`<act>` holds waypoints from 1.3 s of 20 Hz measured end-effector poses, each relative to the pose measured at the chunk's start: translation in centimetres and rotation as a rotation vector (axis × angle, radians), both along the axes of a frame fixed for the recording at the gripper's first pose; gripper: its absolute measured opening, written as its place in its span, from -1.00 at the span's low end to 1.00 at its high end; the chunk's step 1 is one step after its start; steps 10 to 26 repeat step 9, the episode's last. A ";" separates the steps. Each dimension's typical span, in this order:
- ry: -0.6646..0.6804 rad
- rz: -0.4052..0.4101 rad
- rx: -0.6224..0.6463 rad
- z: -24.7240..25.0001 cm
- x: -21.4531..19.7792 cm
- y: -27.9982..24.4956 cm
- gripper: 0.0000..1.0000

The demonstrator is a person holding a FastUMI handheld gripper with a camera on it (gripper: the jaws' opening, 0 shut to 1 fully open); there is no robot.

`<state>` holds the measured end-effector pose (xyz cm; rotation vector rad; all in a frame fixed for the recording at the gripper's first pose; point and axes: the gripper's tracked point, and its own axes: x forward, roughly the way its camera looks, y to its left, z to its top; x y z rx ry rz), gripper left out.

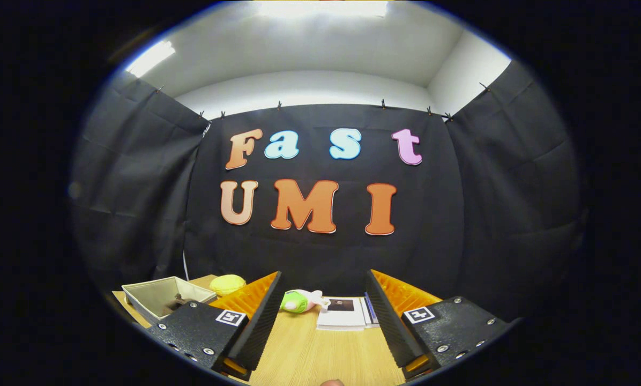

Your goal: Open the storage box then place both shoes into the box .Put the left shoe in first, then the right shoe, with the right side of both shoes facing outward in a uniform manner.

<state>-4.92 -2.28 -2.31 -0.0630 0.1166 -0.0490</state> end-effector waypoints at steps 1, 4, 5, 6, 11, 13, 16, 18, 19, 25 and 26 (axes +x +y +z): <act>-0.014 0.003 -0.004 0.3 -0.1 0.0 0.83; -0.030 0.037 0.002 0.7 -0.3 0.6 0.83; -0.027 0.052 0.000 0.7 -0.5 0.9 0.83; -0.027 0.066 -0.013 0.6 -0.5 1.0 0.83; -0.034 0.050 -0.026 0.7 0.0 0.7 0.84; -0.034 0.050 -0.026 0.7 0.0 0.7 0.84; -0.034 0.050 -0.026 0.7 0.0 0.7 0.84; -0.034 0.050 -0.026 0.7 0.0 0.7 0.84; -0.034 0.050 -0.026 0.7 0.0 0.7 0.84; -0.034 0.050 -0.026 0.7 0.0 0.7 0.84; -0.034 0.050 -0.026 0.7 0.0 0.7 0.84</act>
